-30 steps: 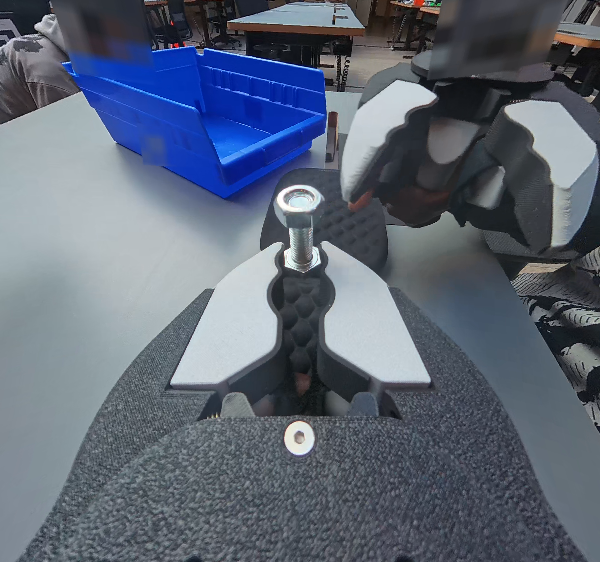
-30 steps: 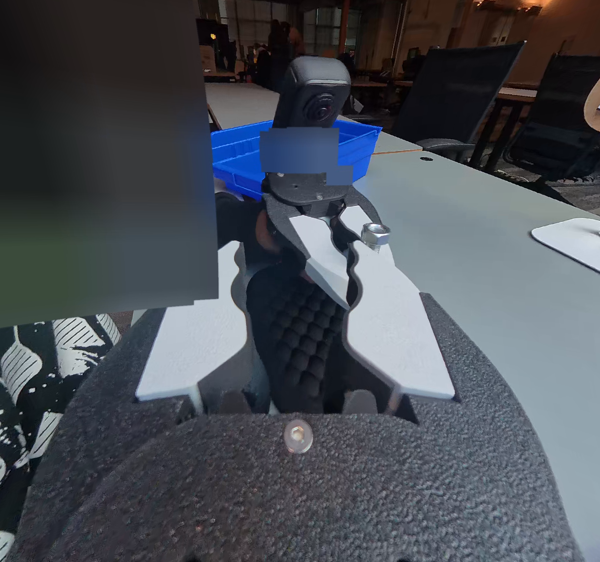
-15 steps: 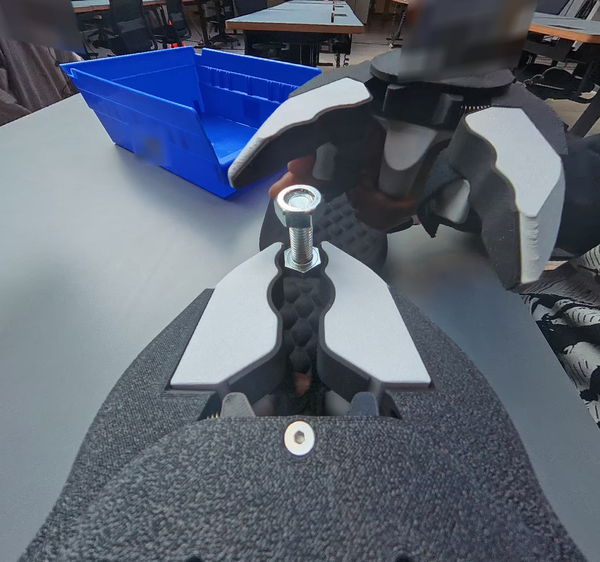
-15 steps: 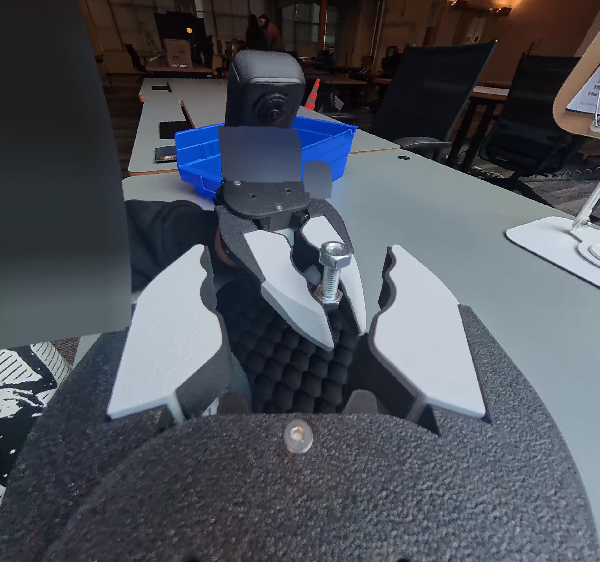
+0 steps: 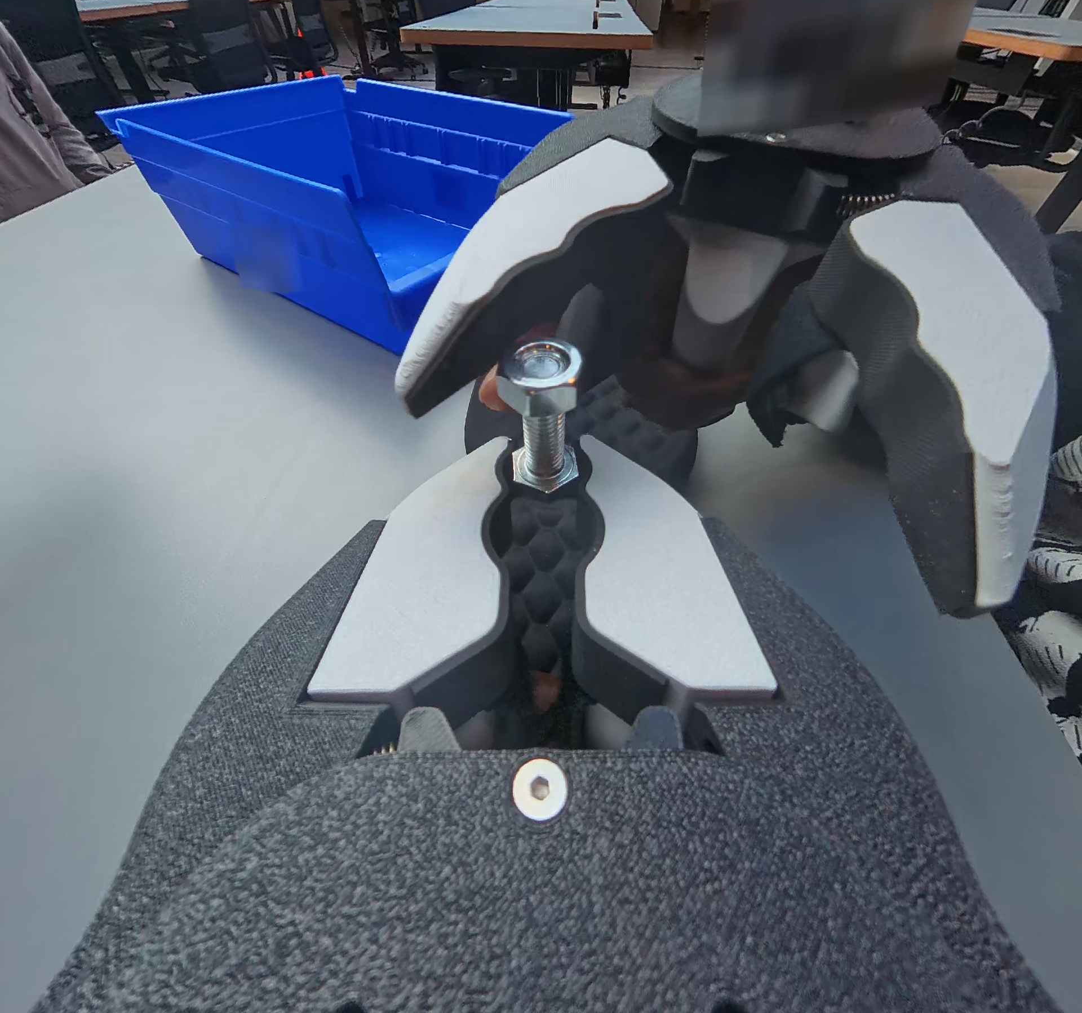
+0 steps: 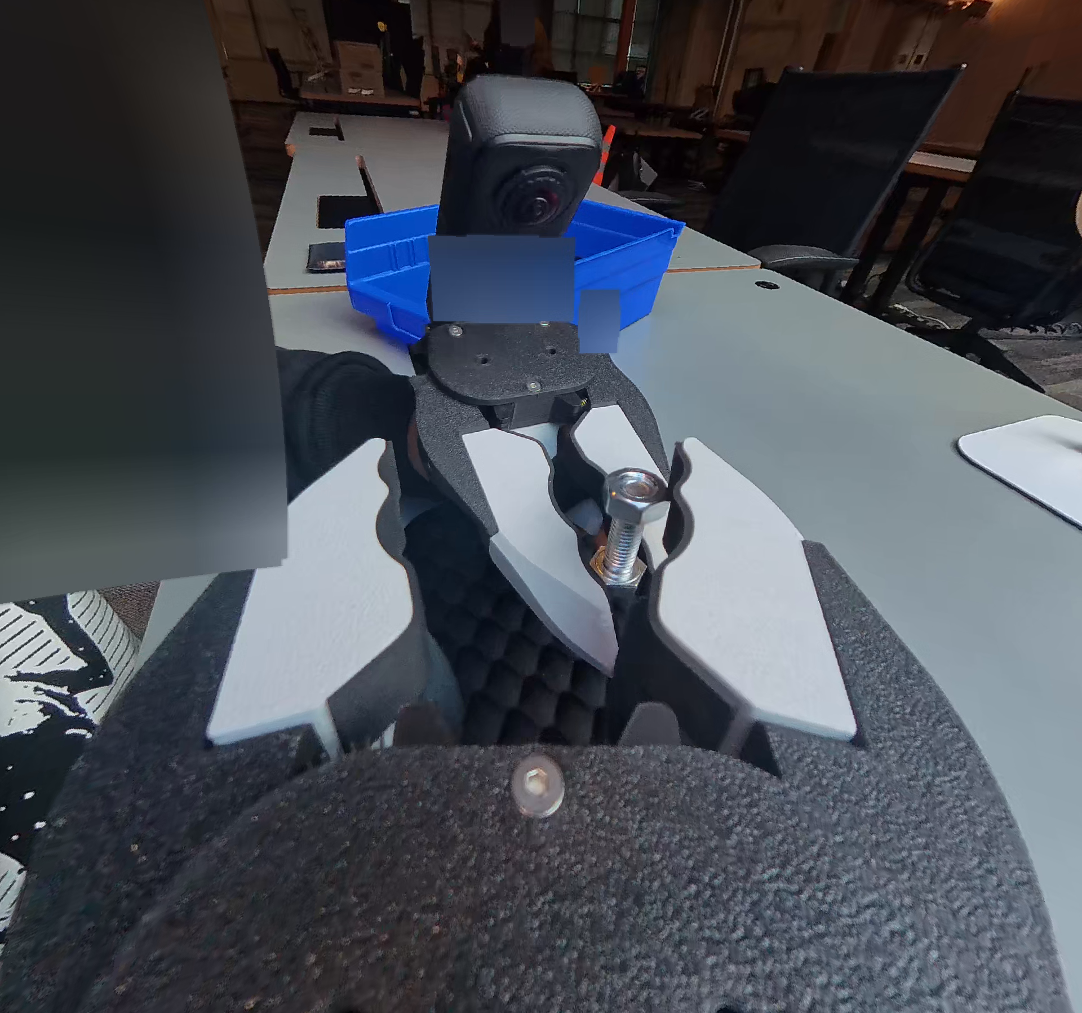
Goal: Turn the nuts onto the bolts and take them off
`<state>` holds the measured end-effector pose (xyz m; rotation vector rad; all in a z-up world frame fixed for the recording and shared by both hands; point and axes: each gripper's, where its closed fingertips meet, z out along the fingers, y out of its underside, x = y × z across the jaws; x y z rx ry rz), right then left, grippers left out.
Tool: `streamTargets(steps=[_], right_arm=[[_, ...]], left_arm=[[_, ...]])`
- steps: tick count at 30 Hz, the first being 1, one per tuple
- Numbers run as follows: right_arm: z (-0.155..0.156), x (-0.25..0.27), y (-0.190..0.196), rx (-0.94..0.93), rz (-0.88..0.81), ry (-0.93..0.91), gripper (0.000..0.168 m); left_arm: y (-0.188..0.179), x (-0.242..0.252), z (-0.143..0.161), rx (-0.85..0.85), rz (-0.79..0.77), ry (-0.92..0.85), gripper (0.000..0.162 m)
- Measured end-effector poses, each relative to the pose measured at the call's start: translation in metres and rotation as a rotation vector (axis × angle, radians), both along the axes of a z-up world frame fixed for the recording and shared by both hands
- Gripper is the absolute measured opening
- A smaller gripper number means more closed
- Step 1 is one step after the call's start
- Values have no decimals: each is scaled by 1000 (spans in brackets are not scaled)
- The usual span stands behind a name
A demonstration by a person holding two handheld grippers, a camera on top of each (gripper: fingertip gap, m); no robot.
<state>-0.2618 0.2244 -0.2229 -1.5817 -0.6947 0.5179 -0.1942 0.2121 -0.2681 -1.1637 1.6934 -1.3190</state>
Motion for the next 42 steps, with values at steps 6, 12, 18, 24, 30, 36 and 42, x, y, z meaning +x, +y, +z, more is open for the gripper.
streamTargets(steps=[6,12,18,24,30,36,42], right_arm=[[2,12,-13,-6,-33,49,81],[2,18,-35,6,-20,49,66],[9,30,-20,0,-79,131,88],[9,13,2,-8,-25,133,104],[9,-1,12,-14,28,140,101],[9,0,9,-5,25,149,99],[10,2,8,-7,27,156,99]], left_arm=[[1,0,1,-7,5,-3,17],[1,0,1,-8,7,-5,17],[0,0,0,4,3,-3,17],[-1,0,0,8,-4,0,17],[-1,0,-1,9,-5,4,17],[0,-1,0,11,-5,5,17],[0,-1,0,7,-5,4,17]])
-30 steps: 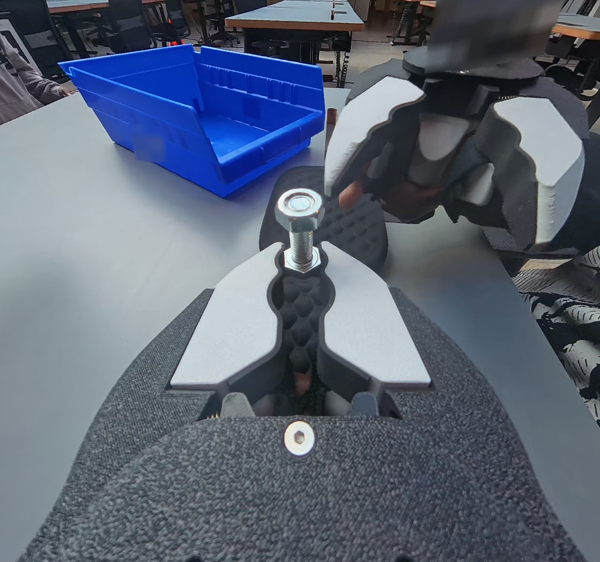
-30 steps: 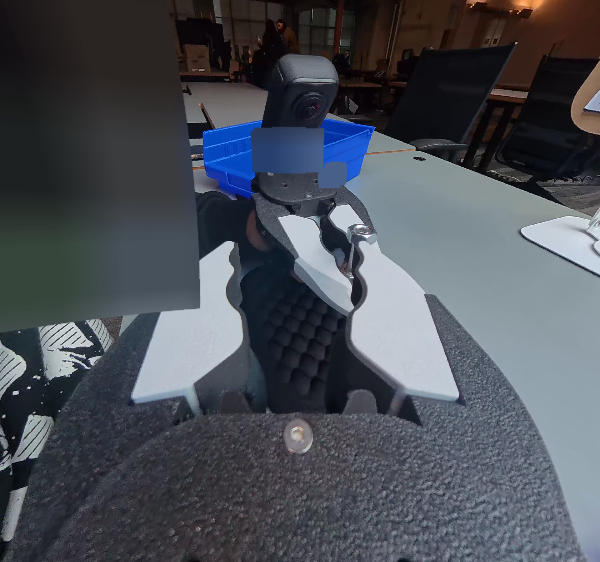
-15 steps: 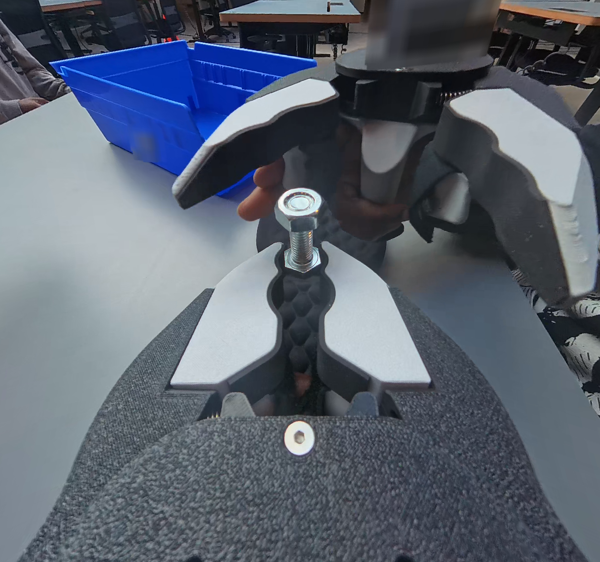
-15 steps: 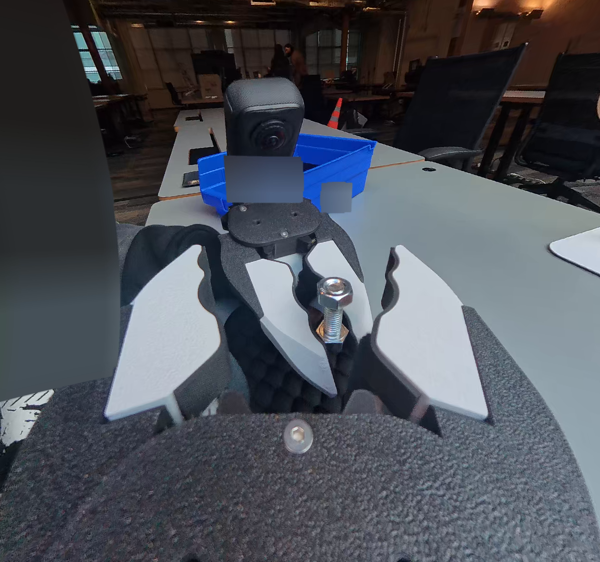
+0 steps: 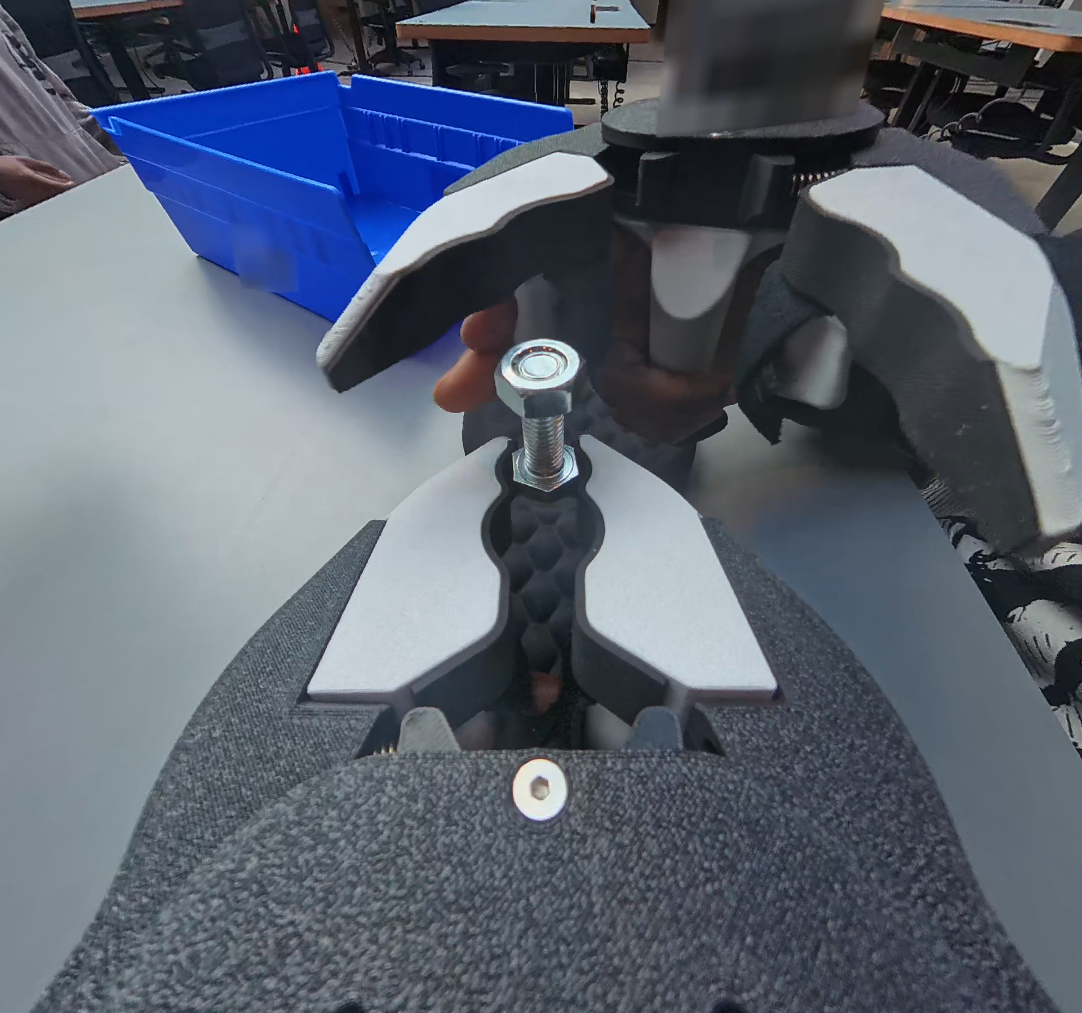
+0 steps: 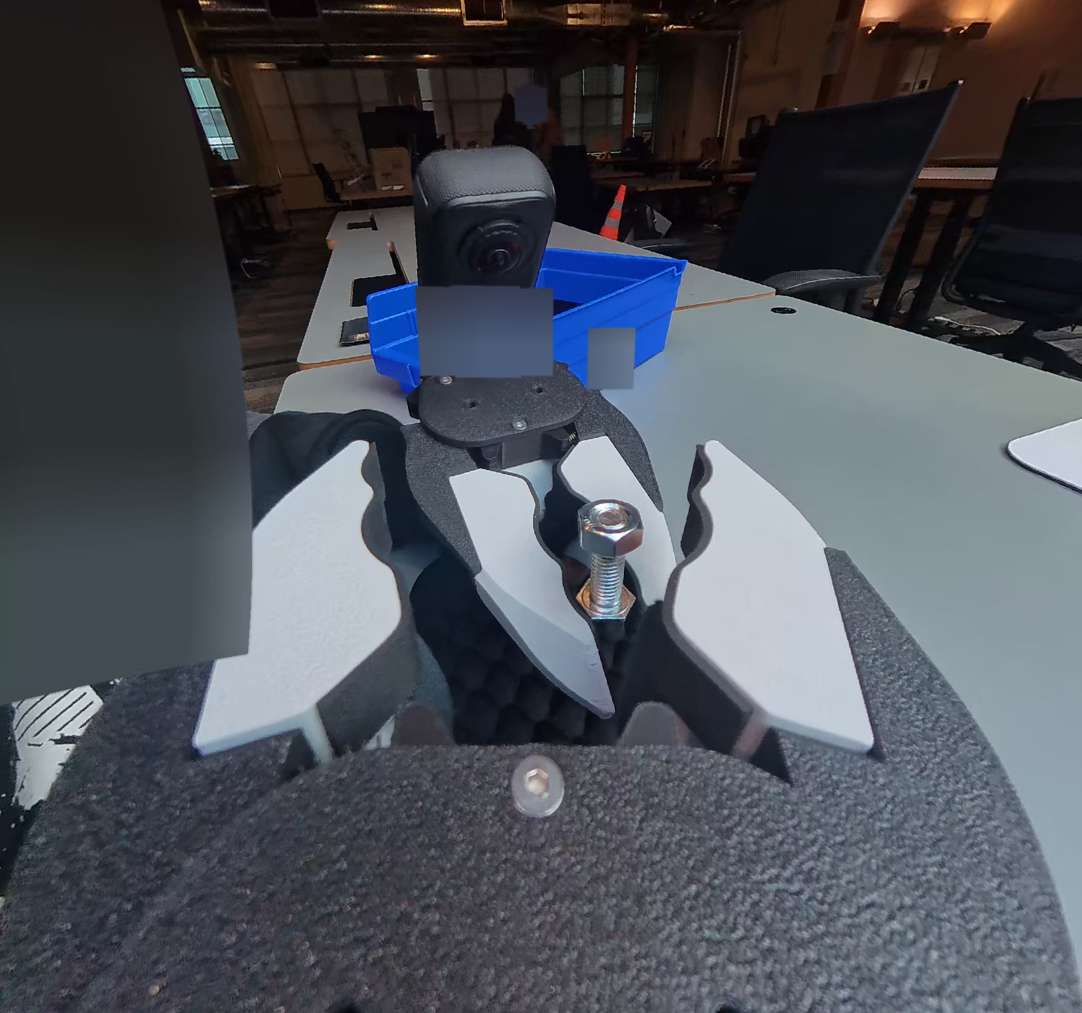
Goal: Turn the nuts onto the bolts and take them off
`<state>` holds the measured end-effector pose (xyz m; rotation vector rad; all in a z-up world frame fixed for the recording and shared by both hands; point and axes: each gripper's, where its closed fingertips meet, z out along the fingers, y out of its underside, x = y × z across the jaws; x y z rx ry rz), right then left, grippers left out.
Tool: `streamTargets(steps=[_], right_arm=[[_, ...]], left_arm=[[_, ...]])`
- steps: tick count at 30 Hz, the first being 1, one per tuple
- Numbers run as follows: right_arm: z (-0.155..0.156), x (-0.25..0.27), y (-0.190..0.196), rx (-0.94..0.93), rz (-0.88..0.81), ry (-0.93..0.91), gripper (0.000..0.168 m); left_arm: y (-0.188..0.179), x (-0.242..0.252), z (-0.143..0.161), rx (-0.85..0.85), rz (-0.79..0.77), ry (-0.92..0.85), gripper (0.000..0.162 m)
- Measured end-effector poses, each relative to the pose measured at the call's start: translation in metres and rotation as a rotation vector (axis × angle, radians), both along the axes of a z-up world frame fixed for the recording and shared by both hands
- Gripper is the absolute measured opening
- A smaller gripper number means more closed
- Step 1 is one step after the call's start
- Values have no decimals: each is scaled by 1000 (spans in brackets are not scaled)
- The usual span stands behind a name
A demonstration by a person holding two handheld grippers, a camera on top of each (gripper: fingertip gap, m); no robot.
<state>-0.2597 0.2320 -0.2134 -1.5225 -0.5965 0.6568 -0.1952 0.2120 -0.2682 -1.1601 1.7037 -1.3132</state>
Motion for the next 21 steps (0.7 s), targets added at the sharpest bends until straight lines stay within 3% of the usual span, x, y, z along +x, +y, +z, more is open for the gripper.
streamTargets(steps=[21], right_arm=[[-7,-5,-4,29,-7,-45,95]], left_arm=[[0,-1,0,1,-1,2,17]])
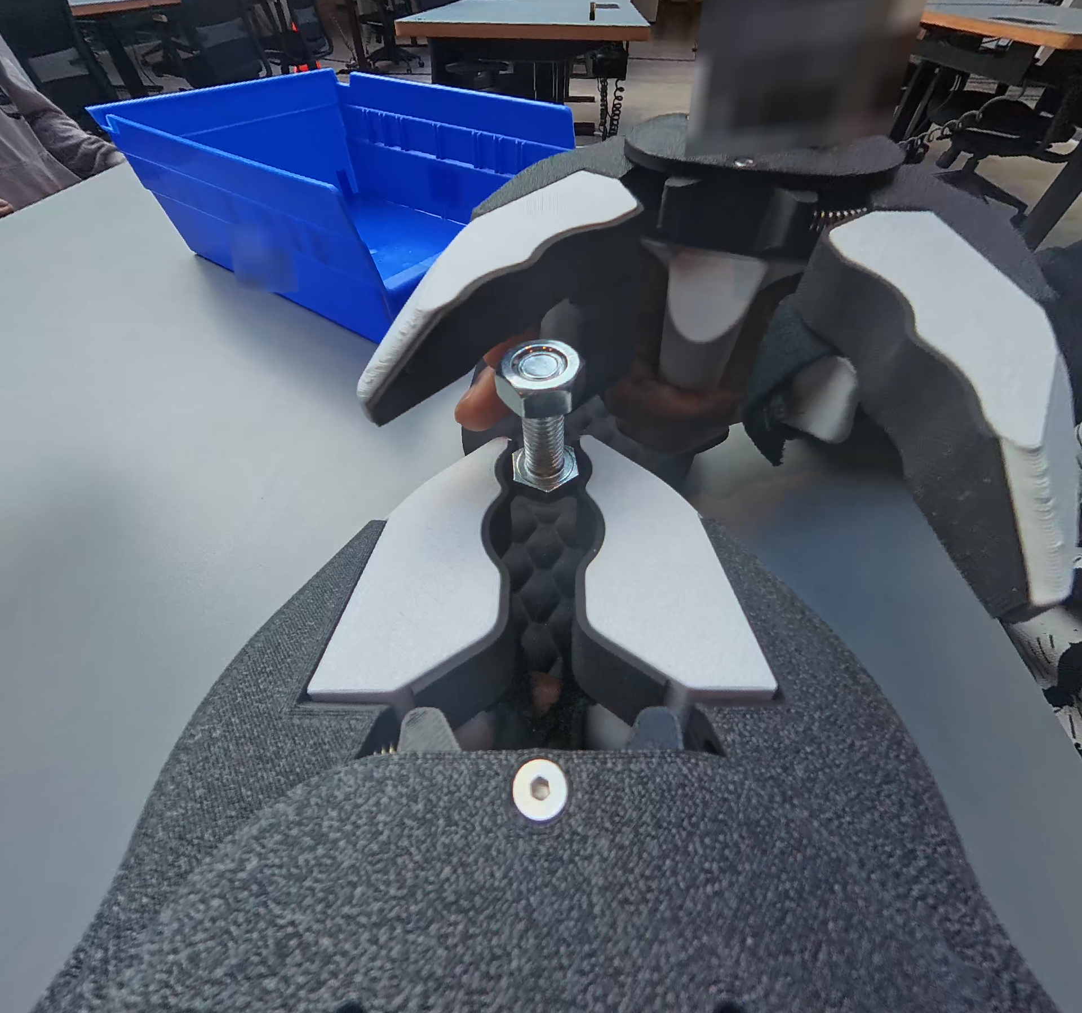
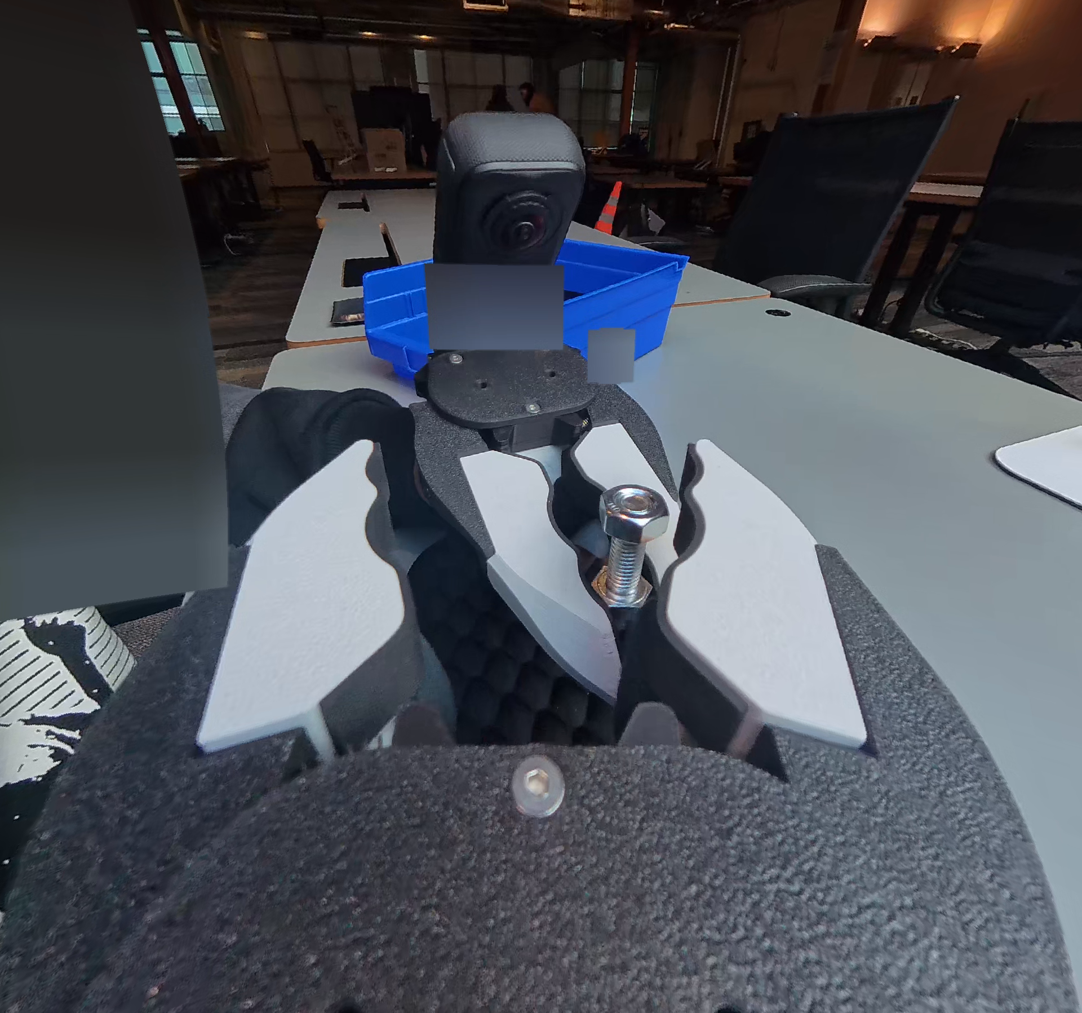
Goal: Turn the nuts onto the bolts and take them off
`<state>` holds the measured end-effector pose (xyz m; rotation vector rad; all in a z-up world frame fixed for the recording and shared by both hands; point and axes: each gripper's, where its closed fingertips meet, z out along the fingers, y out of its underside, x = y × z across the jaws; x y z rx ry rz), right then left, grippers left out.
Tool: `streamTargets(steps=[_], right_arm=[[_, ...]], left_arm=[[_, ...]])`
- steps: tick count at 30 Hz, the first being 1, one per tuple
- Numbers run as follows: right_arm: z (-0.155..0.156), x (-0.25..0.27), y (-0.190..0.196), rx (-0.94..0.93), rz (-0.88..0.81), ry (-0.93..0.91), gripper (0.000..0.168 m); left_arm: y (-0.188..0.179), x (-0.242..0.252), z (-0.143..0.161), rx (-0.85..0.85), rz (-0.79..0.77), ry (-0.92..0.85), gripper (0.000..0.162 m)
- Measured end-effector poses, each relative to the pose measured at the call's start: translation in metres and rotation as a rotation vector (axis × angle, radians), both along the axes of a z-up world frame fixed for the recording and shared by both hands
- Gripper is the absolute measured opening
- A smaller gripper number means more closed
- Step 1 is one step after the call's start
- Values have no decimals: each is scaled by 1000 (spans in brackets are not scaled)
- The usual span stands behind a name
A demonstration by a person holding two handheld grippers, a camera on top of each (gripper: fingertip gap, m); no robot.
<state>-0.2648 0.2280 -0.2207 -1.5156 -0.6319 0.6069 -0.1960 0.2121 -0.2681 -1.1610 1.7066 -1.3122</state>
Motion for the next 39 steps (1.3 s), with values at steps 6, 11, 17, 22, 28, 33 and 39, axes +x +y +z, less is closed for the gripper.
streamTargets(steps=[6,11,17,22,28,33,39], right_arm=[[-3,-1,-1,-18,10,-27,97],[-4,0,-3,-22,1,-38,96],[-6,-1,-5,-29,1,-62,95],[-6,7,-11,-20,-18,-64,89],[-5,17,-30,-17,-34,-64,72],[-4,22,-44,15,-29,-92,55],[-3,33,-24,-13,-87,-42,83]], left_arm=[[0,0,0,0,3,3,17],[1,0,1,-15,5,-4,17],[0,0,0,-9,2,0,17],[1,1,0,-10,7,0,17],[2,1,0,-17,12,0,17],[1,1,0,-16,10,-2,17],[0,1,0,-8,4,-3,17]])
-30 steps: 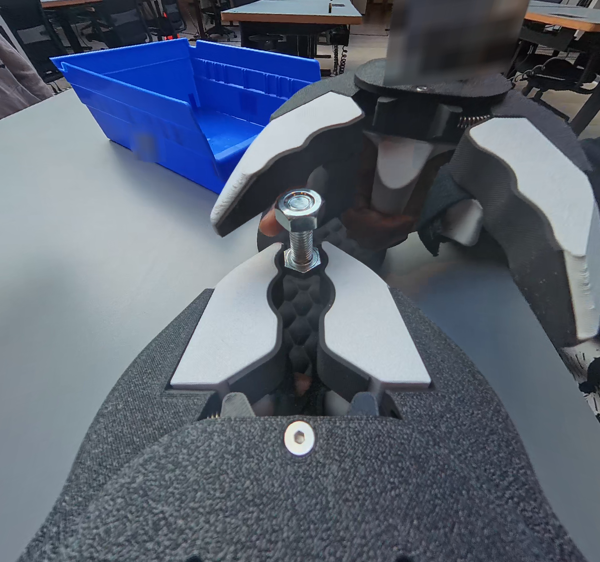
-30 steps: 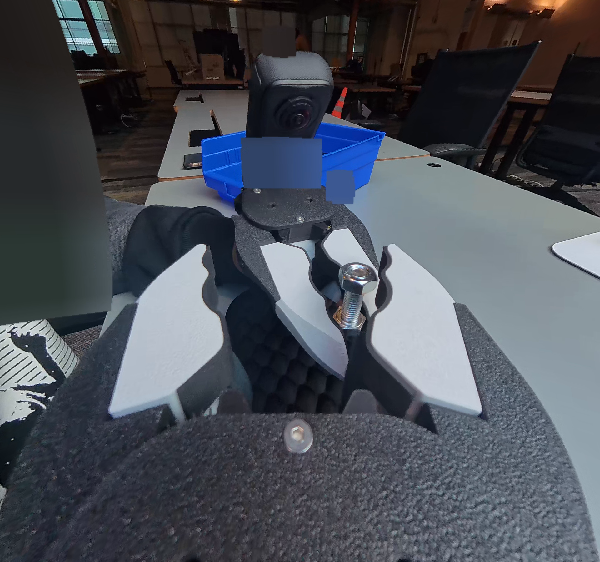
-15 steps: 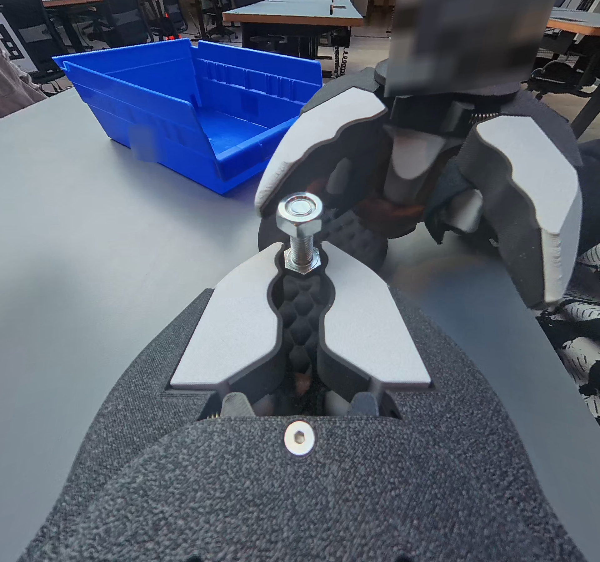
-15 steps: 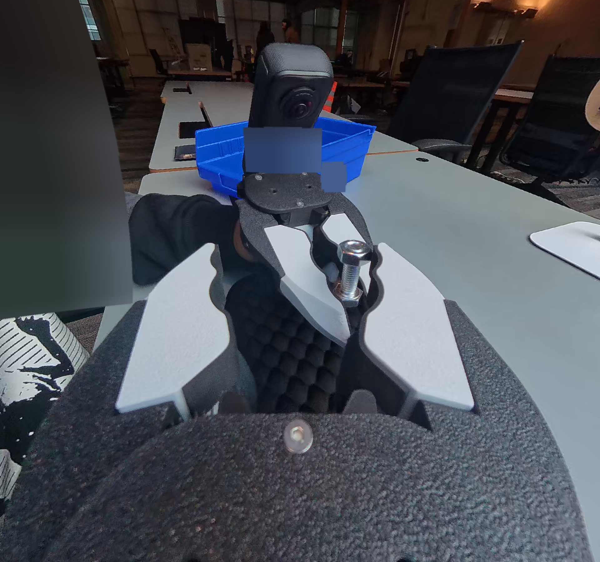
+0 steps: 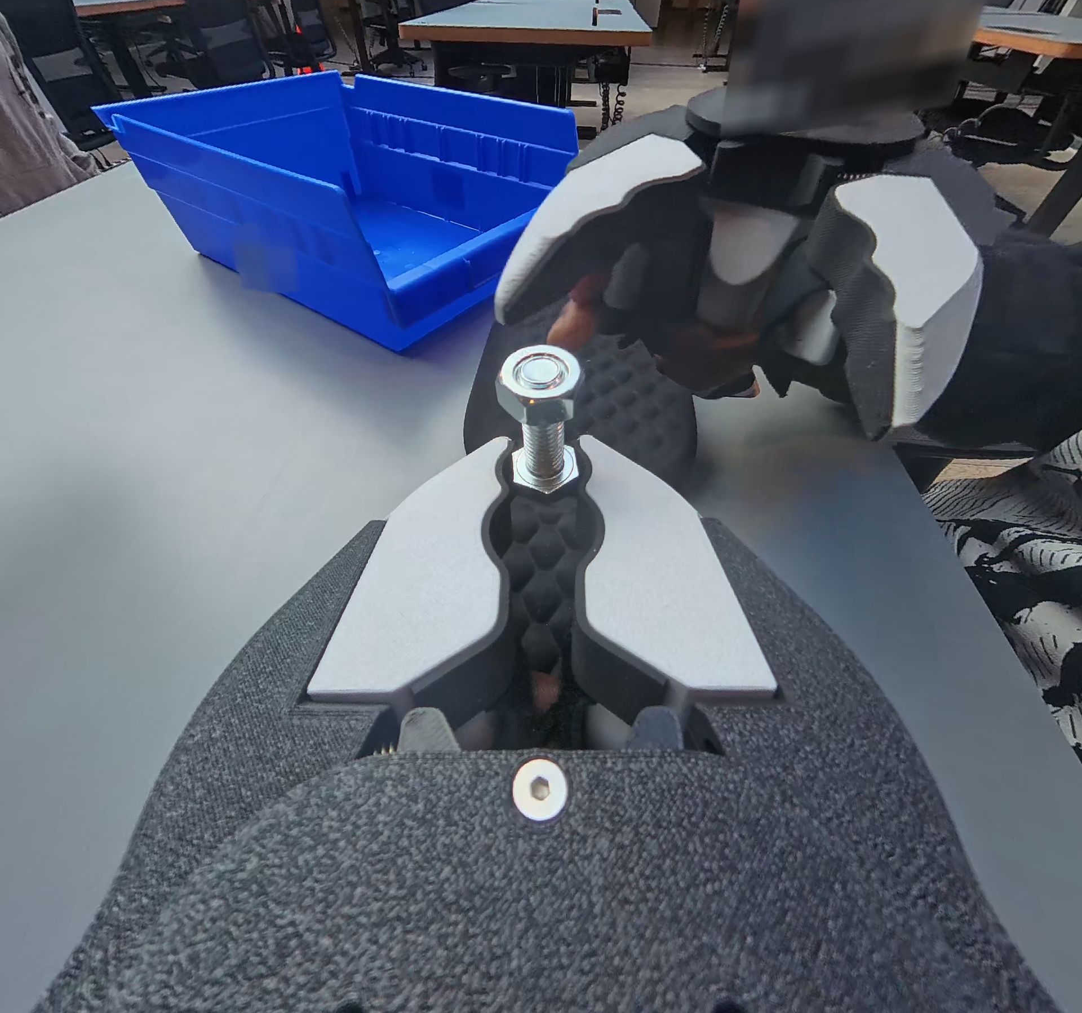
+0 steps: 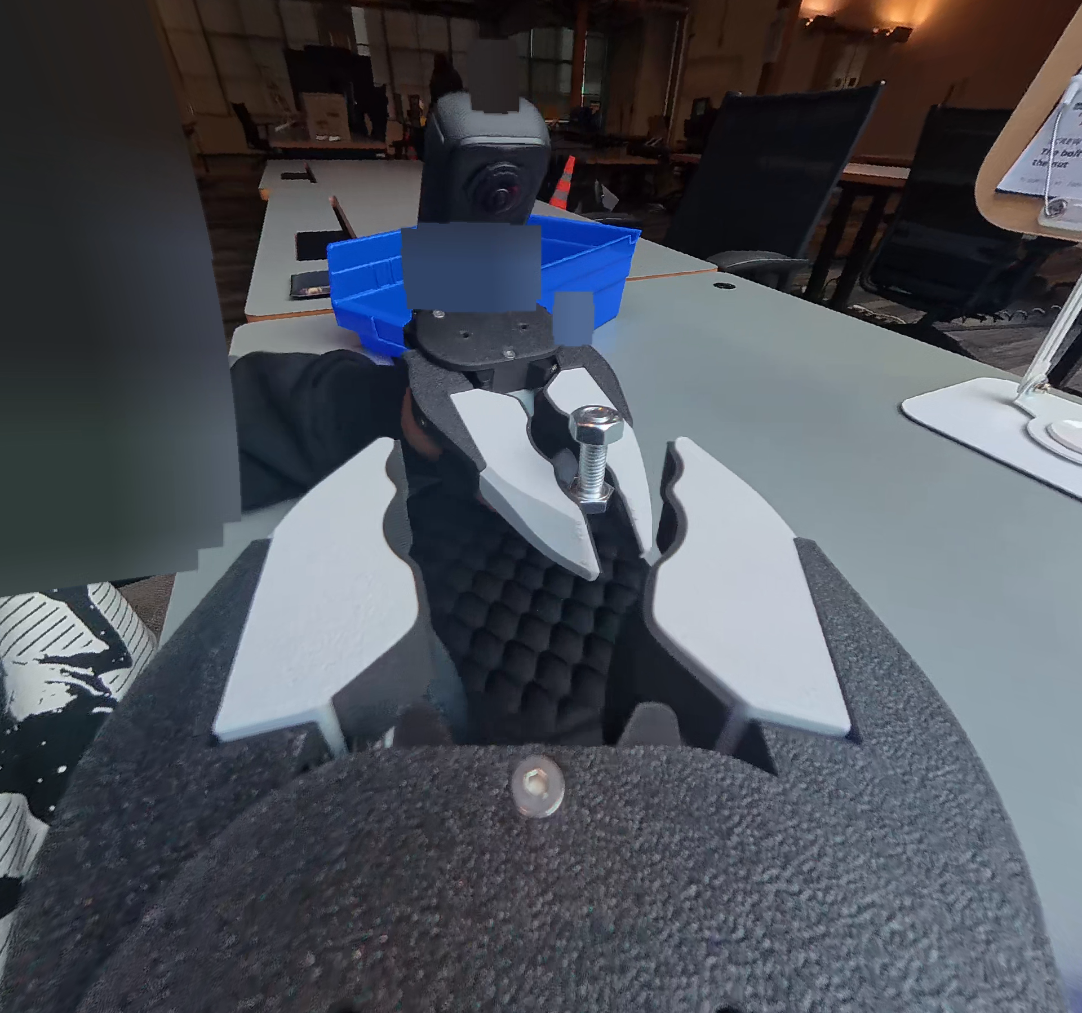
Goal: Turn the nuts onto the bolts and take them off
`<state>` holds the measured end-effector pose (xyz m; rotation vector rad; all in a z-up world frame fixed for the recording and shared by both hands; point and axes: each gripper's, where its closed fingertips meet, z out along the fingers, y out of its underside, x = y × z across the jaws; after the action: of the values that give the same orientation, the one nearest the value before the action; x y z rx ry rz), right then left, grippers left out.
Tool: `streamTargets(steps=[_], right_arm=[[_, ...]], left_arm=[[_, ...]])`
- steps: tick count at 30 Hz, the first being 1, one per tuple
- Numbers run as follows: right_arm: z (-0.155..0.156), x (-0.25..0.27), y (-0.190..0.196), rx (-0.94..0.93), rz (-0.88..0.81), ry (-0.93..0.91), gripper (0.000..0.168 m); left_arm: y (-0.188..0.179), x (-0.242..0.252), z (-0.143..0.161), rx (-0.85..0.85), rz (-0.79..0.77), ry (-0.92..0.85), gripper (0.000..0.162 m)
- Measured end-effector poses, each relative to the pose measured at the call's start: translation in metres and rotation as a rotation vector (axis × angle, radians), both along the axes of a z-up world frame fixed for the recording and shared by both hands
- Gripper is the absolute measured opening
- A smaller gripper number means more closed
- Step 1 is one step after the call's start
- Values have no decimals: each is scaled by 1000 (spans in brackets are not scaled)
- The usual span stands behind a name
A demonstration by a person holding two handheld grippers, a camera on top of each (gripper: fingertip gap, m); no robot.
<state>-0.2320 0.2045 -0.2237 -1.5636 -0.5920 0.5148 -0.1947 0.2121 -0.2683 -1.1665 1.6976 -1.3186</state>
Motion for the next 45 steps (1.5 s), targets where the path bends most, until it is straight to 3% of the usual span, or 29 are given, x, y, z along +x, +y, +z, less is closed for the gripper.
streamTargets(steps=[2,6,11,14,30,34,39,45], right_arm=[[2,-3,7,-2,8,20,97],[-1,-11,21,-22,38,10,106],[0,-24,27,-23,92,2,100],[-4,-28,23,-25,122,-24,85],[-6,-5,-10,-2,57,-14,69],[4,4,-7,26,24,62,75],[12,11,16,25,-6,95,99],[25,11,32,-23,-8,221,101]], left_arm=[[0,0,0,0,0,2,17],[-1,0,-1,3,-7,2,17],[-2,0,-2,9,-12,7,17],[-2,1,-2,7,-10,8,17],[0,1,-1,1,0,2,17],[0,1,0,-4,-2,-1,17],[-5,-2,3,-8,-45,-26,17],[-18,-15,12,0,-153,-115,17]])
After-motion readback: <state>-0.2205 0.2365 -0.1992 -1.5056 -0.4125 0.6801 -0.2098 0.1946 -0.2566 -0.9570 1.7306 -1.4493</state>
